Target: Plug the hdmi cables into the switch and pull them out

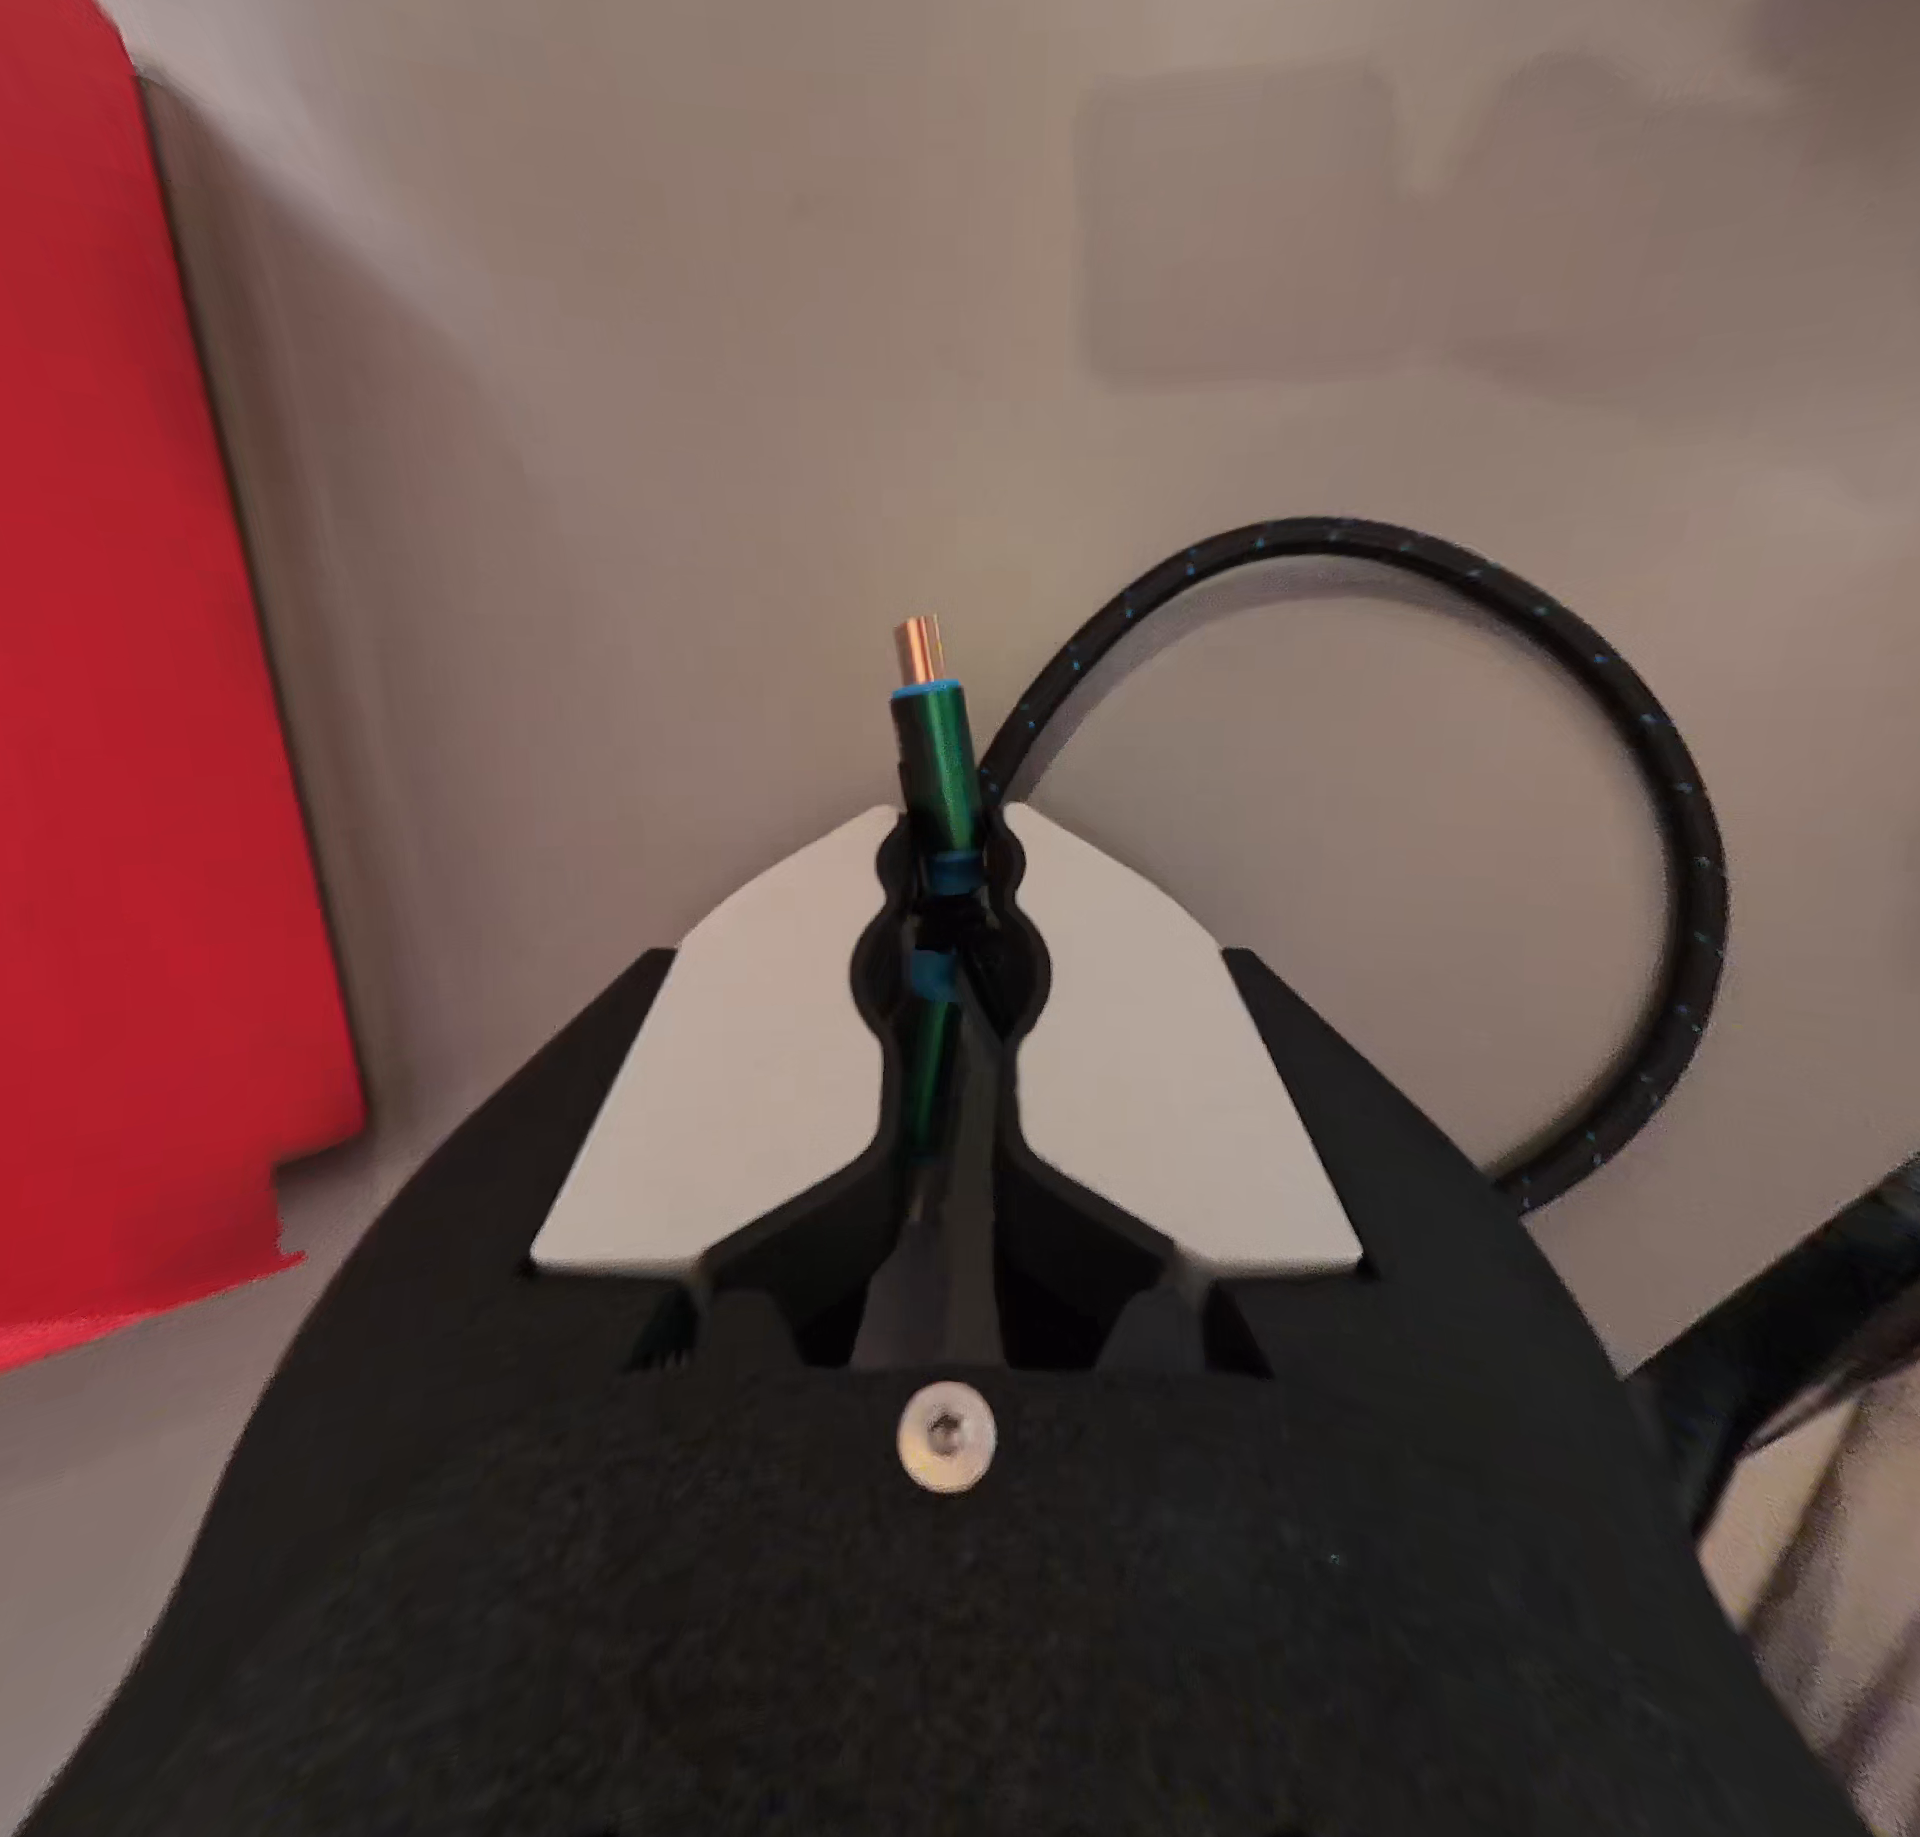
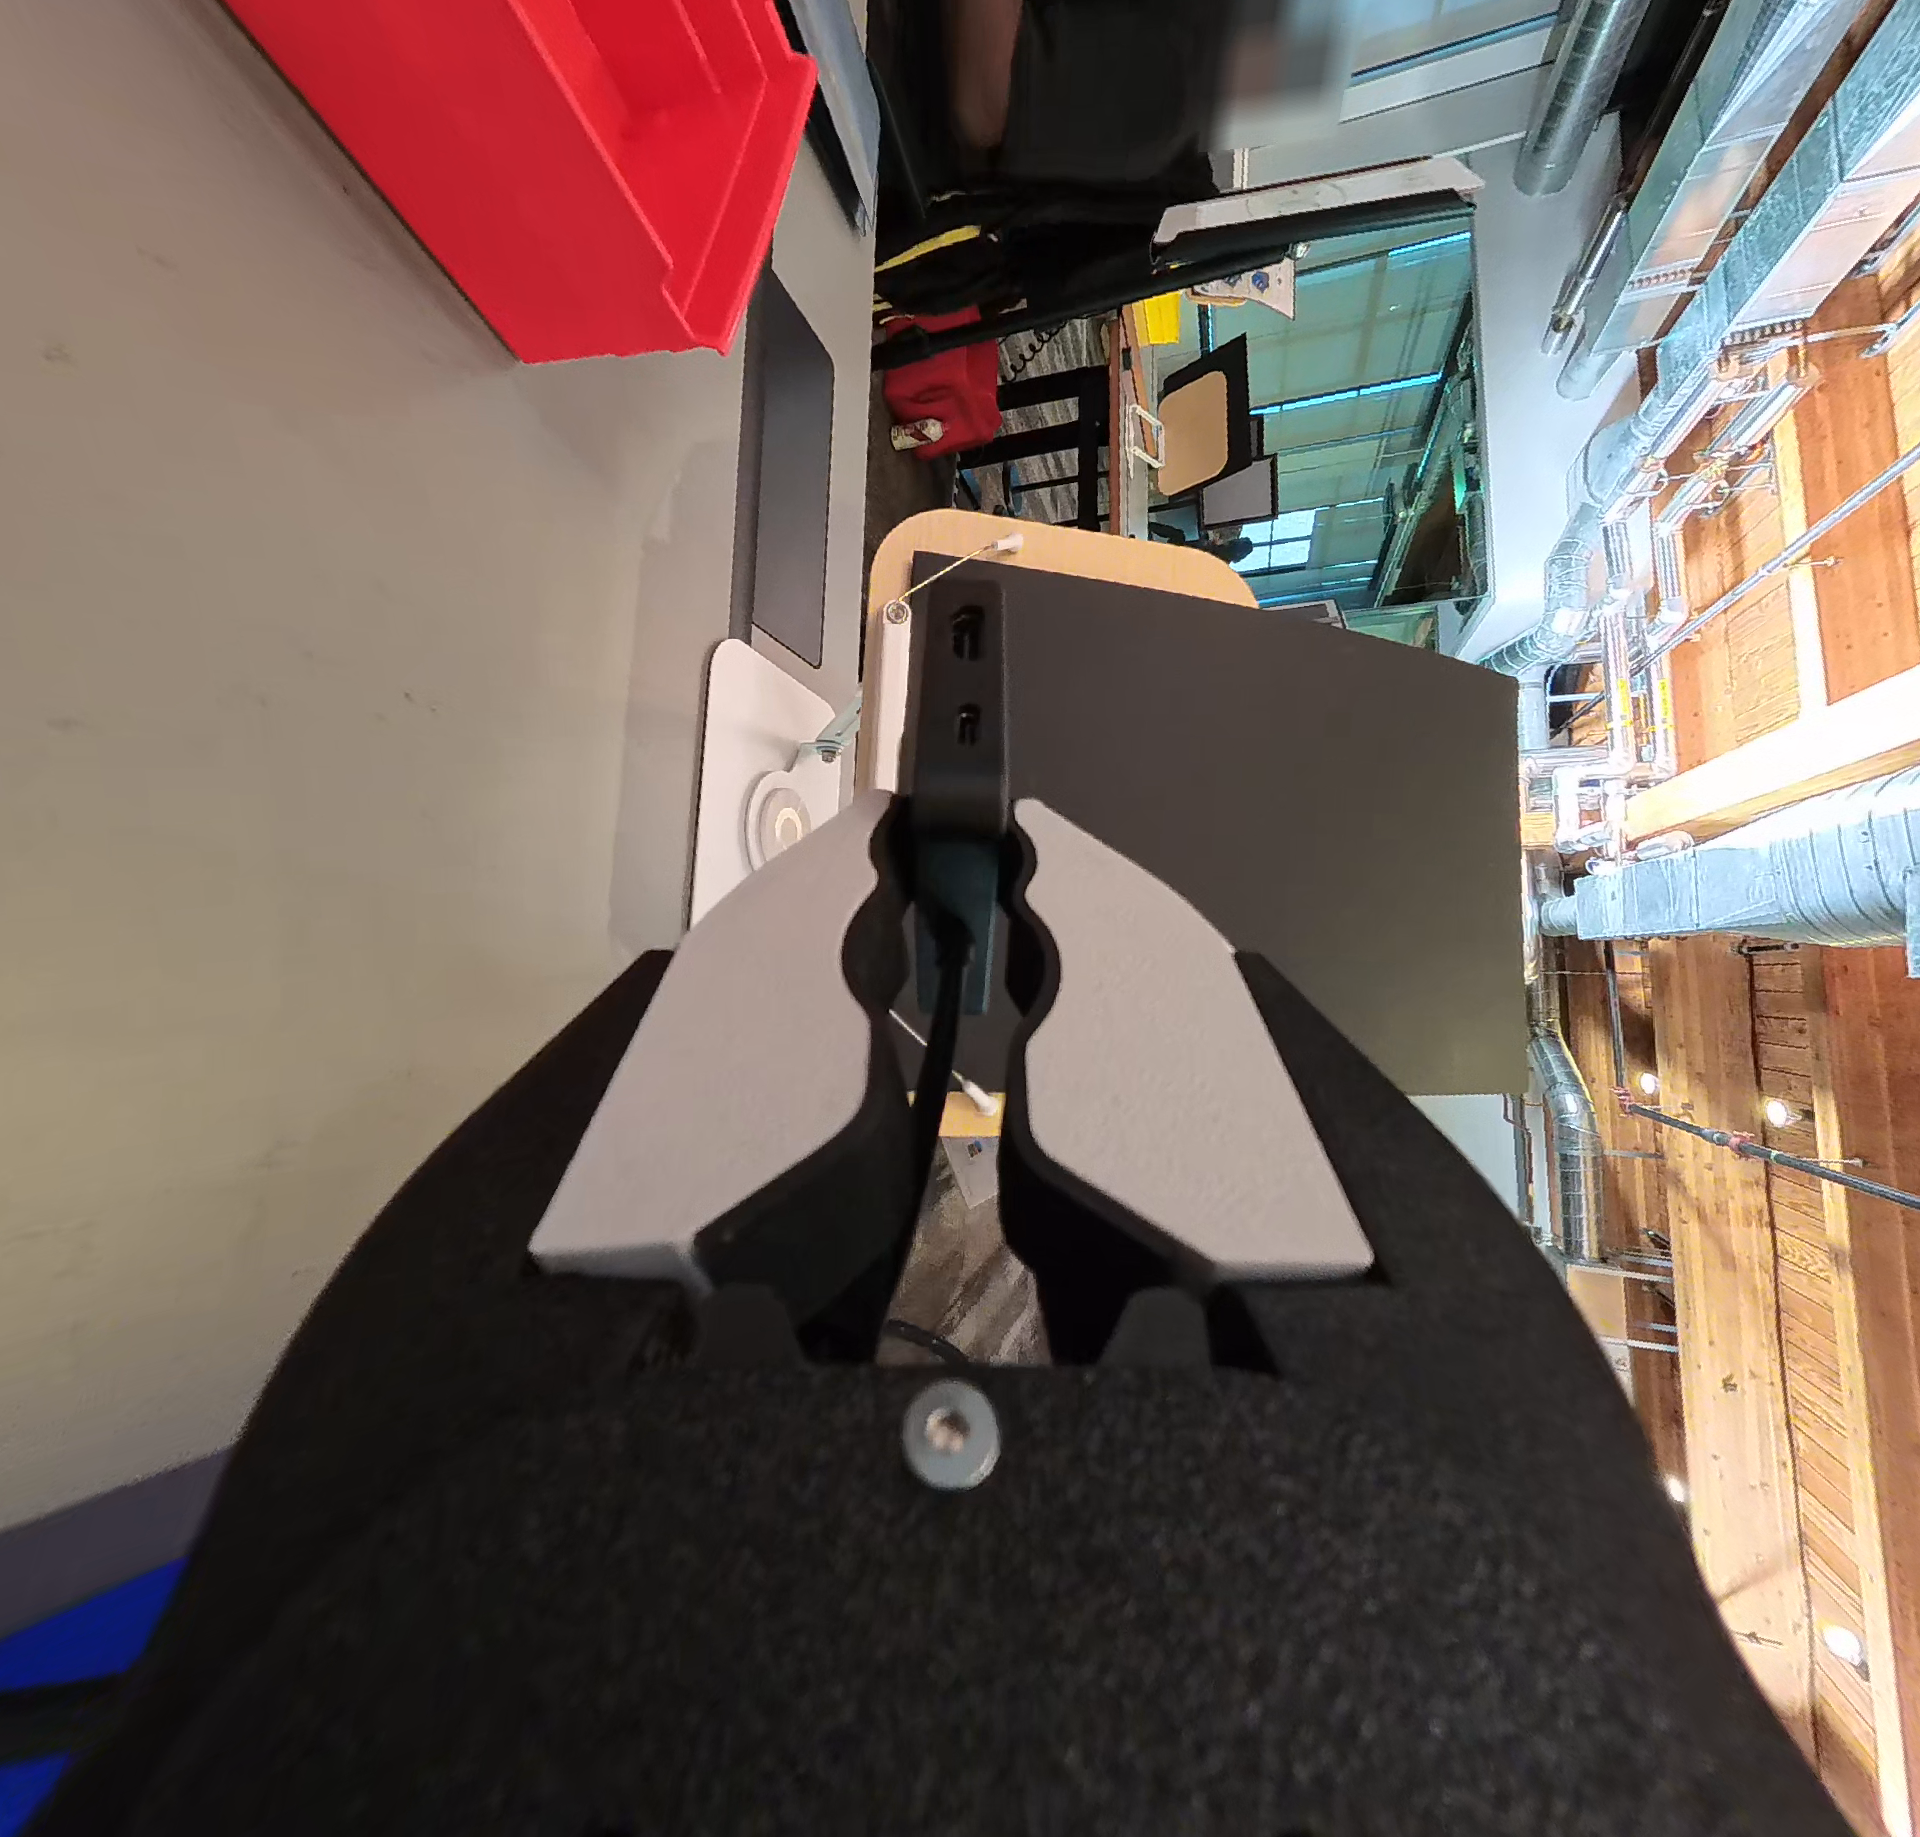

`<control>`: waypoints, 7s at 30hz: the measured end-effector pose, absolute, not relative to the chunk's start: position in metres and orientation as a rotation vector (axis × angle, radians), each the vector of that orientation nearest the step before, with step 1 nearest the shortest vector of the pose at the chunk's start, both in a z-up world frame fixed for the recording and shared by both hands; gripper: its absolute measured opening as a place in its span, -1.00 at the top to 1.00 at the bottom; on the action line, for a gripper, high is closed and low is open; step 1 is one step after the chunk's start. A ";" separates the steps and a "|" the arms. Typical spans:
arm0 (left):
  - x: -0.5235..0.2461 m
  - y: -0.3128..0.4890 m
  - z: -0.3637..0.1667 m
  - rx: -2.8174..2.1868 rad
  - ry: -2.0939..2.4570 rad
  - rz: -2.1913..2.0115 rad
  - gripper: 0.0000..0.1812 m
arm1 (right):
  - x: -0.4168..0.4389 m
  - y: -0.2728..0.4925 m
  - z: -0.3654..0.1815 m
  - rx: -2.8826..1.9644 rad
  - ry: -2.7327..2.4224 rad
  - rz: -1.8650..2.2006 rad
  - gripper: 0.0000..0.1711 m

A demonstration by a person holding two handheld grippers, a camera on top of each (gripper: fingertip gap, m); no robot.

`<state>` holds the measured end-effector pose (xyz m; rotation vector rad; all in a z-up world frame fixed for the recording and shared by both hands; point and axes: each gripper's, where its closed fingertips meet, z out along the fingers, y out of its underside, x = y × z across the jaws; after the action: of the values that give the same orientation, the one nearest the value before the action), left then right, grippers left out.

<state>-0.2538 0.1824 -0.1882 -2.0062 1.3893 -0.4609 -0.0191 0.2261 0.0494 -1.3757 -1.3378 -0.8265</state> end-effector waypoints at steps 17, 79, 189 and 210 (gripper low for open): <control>-0.216 0.130 -0.098 -1.714 1.286 -1.302 0.87 | -0.026 0.226 0.048 -1.356 -1.349 -0.815 0.83; -0.138 0.160 0.072 -1.771 1.063 -2.948 0.87 | -0.094 0.193 0.074 -0.823 -1.380 -1.059 0.83; -0.130 0.206 0.033 -1.501 1.121 -1.349 0.82 | -0.094 0.215 0.038 -1.190 -1.353 -0.447 0.83; -0.134 0.196 0.038 -1.531 1.118 -1.161 0.83 | -0.071 0.243 0.013 -1.429 -1.368 -0.781 0.83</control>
<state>-0.1340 0.1963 0.0385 -1.5310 1.1176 -1.1614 -0.0710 0.2432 0.0134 -1.4290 -1.3684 -0.7809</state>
